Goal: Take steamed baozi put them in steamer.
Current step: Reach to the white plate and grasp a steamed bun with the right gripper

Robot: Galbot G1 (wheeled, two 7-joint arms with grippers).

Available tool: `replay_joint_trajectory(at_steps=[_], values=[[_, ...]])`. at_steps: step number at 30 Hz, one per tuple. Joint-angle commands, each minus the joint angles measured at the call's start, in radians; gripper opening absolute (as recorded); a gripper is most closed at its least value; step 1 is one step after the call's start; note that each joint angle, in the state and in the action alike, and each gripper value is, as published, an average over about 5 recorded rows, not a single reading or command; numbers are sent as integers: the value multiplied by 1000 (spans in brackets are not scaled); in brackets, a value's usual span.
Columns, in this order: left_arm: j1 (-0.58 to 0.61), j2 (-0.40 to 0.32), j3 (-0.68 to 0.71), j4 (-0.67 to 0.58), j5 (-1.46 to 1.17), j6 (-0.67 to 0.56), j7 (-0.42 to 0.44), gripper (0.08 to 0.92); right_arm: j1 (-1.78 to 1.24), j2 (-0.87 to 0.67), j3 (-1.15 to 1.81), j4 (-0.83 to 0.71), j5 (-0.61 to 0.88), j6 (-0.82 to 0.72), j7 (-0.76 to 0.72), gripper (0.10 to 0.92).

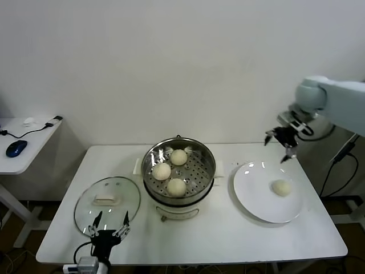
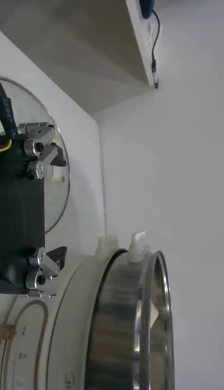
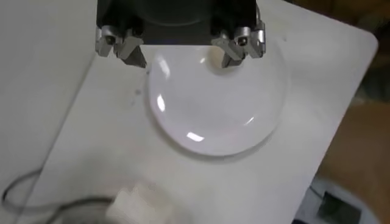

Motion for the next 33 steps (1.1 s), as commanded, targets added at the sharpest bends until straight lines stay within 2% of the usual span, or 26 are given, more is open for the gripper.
replay_joint_trajectory(at_steps=[1,9,22,30,33], values=[[-4,3,1,0,-5,-1,-1,823,-353,-236,207,-55,-62,-189,66,823],[12,-11,-3,-1,14,1,2,823,-568,-140,414,-194,-153,-207,104,823],[23,-24,-4,9,27,-7,-2,823,-643,39,504,-396,-196,-175,105,823],[24,-20,-10,22,22,-15,-6,823,-652,65,513,-434,-215,-163,90,813],[25,-20,-9,23,21,-17,-7,823,-651,65,515,-437,-218,-161,94,766]])
